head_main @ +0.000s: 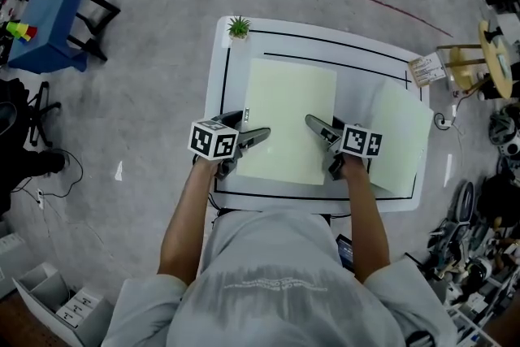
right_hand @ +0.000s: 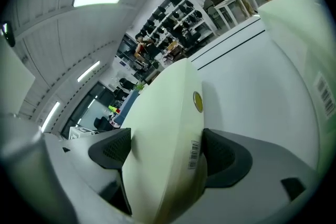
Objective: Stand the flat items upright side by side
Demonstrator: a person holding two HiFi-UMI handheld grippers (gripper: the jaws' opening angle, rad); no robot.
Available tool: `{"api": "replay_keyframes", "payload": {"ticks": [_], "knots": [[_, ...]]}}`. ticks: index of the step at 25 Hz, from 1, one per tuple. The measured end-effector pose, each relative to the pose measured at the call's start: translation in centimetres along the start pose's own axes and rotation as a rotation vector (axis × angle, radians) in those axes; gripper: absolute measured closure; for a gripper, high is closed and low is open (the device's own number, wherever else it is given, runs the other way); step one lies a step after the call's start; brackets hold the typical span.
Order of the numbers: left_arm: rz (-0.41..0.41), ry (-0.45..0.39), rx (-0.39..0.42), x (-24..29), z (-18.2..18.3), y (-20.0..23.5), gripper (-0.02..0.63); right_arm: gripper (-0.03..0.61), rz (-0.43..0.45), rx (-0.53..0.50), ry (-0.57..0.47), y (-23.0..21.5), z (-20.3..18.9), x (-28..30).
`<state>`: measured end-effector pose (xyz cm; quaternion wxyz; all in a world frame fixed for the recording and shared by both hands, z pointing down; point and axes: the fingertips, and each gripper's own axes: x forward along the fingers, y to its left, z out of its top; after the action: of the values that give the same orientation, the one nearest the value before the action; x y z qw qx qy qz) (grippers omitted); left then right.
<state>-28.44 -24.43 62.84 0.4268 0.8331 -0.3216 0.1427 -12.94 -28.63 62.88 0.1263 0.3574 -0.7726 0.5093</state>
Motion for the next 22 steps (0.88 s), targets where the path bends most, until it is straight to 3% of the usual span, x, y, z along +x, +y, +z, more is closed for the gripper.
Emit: {"api": "replay_keyframes", "payload": {"ticks": [7,12,16,22], "knots": [[0.001,-0.008,0.007,-0.3,0.1,-0.1,0.184,0.156,0.063,0.005,-0.056,0.6,0.4,-0.1],[0.007,-0.047,0.023,-0.5,0.3,-0.2,0.170,0.156,0.134,0.095,-0.113,1.1,1.1,-0.5],[0.005,-0.067,0.015,-0.8,0.2,-0.2,0.169,0.156,0.173,0.129,-0.101,1.1,0.8,-0.7],[0.007,-0.129,-0.109,-1.5,0.9,0.7,0.166,0.158,0.252,-0.043,-0.083,2.7,0.4,-0.7]]}}
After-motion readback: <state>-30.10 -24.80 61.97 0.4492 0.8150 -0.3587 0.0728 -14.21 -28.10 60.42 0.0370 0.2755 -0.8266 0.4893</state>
